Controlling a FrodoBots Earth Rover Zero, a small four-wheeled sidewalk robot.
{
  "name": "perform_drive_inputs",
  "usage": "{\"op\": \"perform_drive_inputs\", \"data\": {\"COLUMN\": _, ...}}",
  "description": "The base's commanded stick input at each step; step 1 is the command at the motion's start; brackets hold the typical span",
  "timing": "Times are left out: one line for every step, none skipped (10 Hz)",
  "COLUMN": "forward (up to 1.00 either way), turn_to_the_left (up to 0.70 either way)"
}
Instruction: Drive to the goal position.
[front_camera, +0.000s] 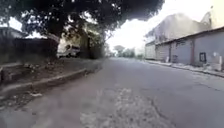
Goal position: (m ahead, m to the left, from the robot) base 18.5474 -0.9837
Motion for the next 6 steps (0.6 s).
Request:
{"op": "perform_drive_inputs", "data": {"forward": 1.00, "turn_to_the_left": -0.33}}
{"op": "perform_drive_inputs", "data": {"forward": 1.00, "turn_to_the_left": -0.22}}
{"op": "perform_drive_inputs", "data": {"forward": 1.00, "turn_to_the_left": 0.07}}
{"op": "perform_drive_inputs", "data": {"forward": 1.00, "turn_to_the_left": 0.07}}
{"op": "perform_drive_inputs", "data": {"forward": 1.00, "turn_to_the_left": 0.07}}
{"op": "perform_drive_inputs", "data": {"forward": 1.00, "turn_to_the_left": 0.07}}
